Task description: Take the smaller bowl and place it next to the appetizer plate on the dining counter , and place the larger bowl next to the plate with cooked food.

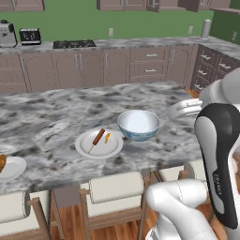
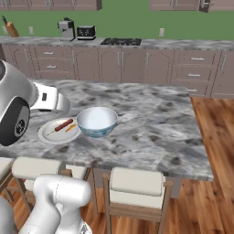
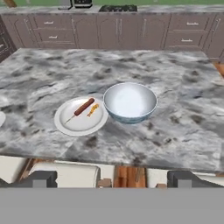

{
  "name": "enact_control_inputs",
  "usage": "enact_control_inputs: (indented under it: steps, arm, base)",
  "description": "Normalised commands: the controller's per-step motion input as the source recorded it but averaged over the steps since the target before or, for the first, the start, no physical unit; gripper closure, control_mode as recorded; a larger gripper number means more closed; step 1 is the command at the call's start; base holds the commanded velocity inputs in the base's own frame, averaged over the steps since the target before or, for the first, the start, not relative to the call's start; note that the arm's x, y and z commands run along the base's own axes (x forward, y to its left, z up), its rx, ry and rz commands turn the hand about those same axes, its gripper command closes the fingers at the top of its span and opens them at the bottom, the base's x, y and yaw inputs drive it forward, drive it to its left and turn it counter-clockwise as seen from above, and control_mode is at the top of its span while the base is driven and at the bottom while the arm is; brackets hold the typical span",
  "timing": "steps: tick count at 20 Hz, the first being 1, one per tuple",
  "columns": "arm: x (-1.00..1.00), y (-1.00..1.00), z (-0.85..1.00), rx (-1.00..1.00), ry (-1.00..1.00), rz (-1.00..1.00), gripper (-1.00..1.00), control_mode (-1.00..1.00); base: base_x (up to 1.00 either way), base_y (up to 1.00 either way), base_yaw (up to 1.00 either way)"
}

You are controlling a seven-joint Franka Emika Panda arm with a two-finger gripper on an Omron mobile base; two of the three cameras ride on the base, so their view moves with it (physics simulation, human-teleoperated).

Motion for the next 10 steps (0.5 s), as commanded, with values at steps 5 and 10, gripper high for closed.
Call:
enact_control_inputs:
  steps: [5,10]
  arm:
    - [0.0,0.0,0.0,0.0,0.0,0.0,-1.0,1.0]
    - [0.0,0.0,0.0,0.0,0.0,0.0,-1.0,1.0]
  base:
    - [-0.73,-0.26,0.0]
    - [-0.68,-0.84,-0.08]
